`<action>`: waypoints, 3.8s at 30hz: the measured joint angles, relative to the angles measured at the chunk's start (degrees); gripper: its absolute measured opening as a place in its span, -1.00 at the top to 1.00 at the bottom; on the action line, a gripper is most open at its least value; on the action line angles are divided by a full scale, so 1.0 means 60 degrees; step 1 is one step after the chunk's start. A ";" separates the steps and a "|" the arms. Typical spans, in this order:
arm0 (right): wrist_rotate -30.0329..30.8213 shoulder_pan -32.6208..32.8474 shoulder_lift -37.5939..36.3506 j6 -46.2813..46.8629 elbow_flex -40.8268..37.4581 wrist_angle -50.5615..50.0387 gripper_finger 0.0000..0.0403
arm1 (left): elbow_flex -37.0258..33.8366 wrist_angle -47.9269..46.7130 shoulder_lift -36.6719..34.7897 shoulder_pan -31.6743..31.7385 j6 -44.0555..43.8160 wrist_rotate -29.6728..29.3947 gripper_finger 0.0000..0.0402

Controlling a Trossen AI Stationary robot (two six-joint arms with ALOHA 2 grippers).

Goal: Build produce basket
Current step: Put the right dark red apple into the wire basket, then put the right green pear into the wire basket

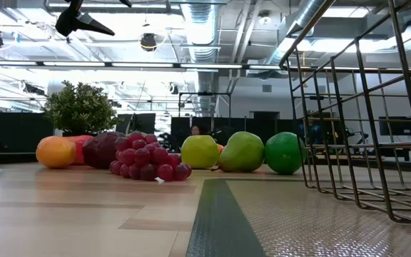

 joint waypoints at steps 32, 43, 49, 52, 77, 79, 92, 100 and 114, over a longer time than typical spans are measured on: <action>0.0676 0.4257 0.1271 0.3821 -0.6833 0.3418 -0.45 | 0.0000 -0.0009 0.0001 0.0000 0.0491 -0.1314 -0.73; 0.0578 0.4172 0.1268 0.4032 -0.7951 0.5270 -0.45 | 0.0000 -0.0015 0.0001 0.0000 0.0405 -0.1301 -0.73; 0.0559 0.4039 0.1308 0.4141 -0.8021 0.4661 -0.45 | 0.0001 -0.0015 0.0001 -0.0002 0.0455 -0.1395 -0.73; 0.0571 0.3994 0.1308 0.4141 -0.8021 0.4392 -0.45 | 0.0000 -0.0015 0.0001 0.0000 0.0459 -0.1421 -0.73; -0.0214 0.4001 0.1295 0.4404 -0.8014 0.4065 -0.92 | 0.0004 -0.0397 0.0127 0.0000 0.0035 -0.2057 -0.73; -0.0229 0.4005 0.1252 0.4388 -0.8004 0.4339 -0.96 | 0.0015 -0.0365 0.0245 -0.0003 -0.0172 -0.2064 -0.73; -0.0124 0.3831 0.0515 0.3965 -0.7294 0.4652 -0.94 | 0.0007 -0.0196 0.0569 0.0000 -0.0327 -0.1798 -0.73; 0.0490 0.2749 -0.1241 0.3519 -0.6081 0.2979 -0.94 | 0.0004 -0.0328 -0.0019 -0.0004 0.0116 -0.0803 -0.73; 0.2742 -0.2030 -0.1698 -0.0517 -0.5482 0.3387 -0.94 | 0.0004 -0.1167 -0.1425 0.0000 0.0226 -0.0226 -0.73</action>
